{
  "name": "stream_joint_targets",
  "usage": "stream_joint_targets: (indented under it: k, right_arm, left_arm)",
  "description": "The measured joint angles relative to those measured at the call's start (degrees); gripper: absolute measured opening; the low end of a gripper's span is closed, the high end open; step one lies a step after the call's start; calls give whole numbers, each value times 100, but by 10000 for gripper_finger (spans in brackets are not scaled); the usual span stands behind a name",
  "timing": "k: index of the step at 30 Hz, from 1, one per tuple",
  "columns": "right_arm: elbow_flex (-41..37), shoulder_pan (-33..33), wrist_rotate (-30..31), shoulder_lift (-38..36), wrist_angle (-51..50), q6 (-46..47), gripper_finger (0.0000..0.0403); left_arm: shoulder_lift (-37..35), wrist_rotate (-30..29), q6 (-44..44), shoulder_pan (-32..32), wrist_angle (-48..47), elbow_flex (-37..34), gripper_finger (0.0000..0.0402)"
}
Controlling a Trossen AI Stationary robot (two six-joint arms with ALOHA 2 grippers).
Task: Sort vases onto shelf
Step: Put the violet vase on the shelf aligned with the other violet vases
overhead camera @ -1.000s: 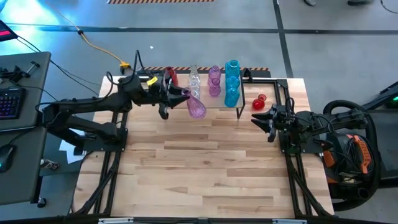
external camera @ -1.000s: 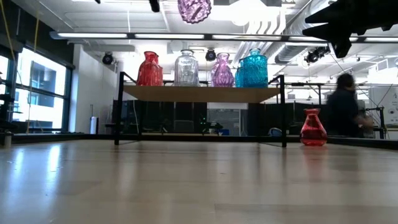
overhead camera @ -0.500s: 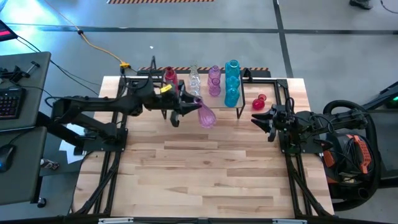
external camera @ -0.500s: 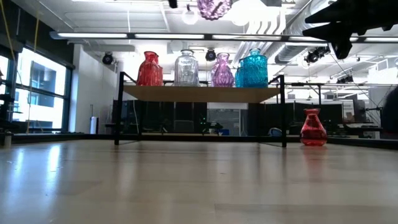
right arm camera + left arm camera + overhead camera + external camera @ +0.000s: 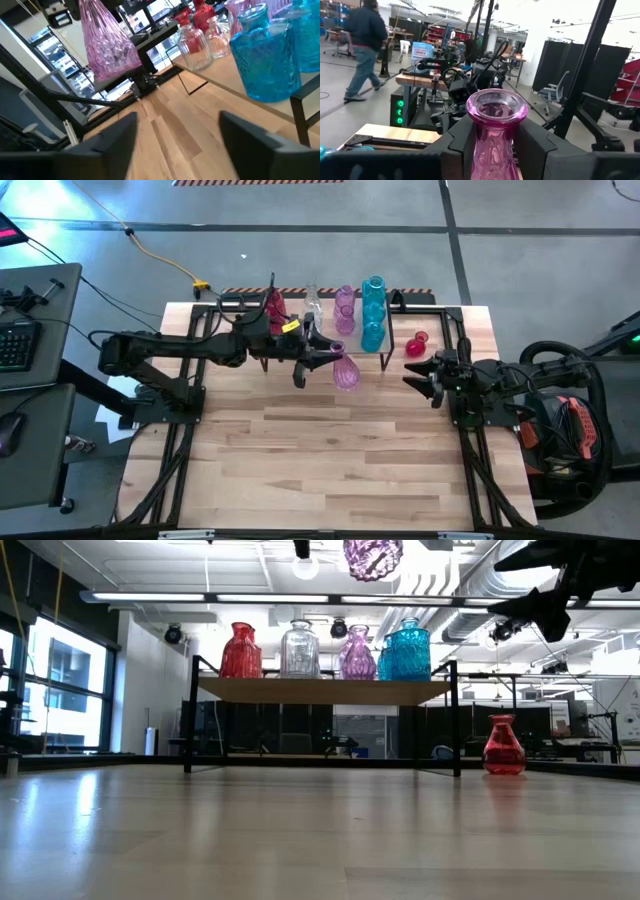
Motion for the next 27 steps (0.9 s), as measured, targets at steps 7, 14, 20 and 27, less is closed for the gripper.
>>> stream_joint_targets:
  k: [7, 14, 20, 27]
  right_arm:
    - [0, 4, -258, -2, -87, 56, 392]
    - [0, 4, -263, 2, -111, 91, 353]
    - [0, 5, 76, 7, -47, 344, 351]
    - [0, 1, 761, 7, 277, 1607, 351]
  left_arm:
    - [194, 3, -98, -161, 11, 2, 97]
    - [413, 17, -103, -305, 71, 2, 97]
    - [417, 16, -104, -330, 60, 2, 97]
    - [417, 14, -109, -287, 48, 2, 97]
